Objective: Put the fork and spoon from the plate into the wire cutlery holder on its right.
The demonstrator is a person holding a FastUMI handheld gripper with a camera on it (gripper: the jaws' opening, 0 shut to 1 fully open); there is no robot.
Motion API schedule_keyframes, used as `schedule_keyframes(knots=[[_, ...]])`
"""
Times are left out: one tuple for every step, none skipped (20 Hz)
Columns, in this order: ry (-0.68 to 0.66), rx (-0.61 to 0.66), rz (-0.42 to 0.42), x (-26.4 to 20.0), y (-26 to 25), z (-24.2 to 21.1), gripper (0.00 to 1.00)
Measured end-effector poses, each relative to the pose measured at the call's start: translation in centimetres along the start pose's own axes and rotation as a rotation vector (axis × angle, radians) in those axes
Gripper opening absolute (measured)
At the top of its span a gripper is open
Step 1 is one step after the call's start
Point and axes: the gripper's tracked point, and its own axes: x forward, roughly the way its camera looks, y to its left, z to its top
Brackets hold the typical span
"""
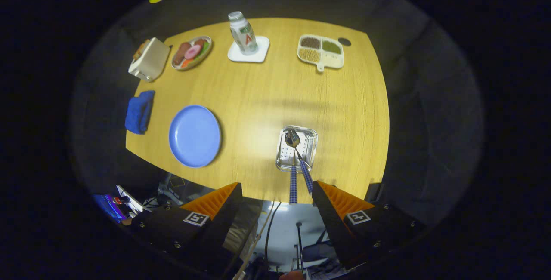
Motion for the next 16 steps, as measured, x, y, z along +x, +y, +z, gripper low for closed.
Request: schedule_keyframes(knots=[[-0.126, -0.01, 0.004, -1.0, 1.4, 1.0, 1.0], [-0.246, -0.021, -0.013, -2.0, 2.3, 1.7, 1.0], [-0.36, -0.039, -0.047, -3.2, 2.8, 2.6, 1.0], [-0.462, -0.064, -0.089, -4.6, 2.9, 3.0, 1.0], [-0.562, -0.086, -0.127, -5.9, 3.2, 3.6, 1.0], [-0.662, -0.101, -0.158, -6.9, 3.9, 4.2, 0.99], [-0.76, -0.111, -0.182, -8.3, 4.7, 4.6, 1.0], [-0.847, -0.119, -0.204, -9.7, 5.8, 4.9, 0.99], [-0.912, -0.12, -0.229, -10.7, 6.9, 5.4, 1.0], [-0.966, -0.113, -0.232, -11.5, 8.0, 5.3, 0.99], [-1.014, -0.106, -0.228, -12.3, 9.1, 5.3, 0.99], [-1.069, -0.107, -0.229, -13.4, 10.4, 5.1, 0.99], [-1.129, -0.12, -0.24, -14.6, 11.4, 5.2, 0.98], [-1.186, -0.143, -0.26, -15.4, 12.4, 5.2, 0.98], [-1.228, -0.174, -0.276, -16.1, 13.3, 5.3, 0.98], [-1.256, -0.206, -0.281, -16.7, 14.7, 5.2, 0.98]])
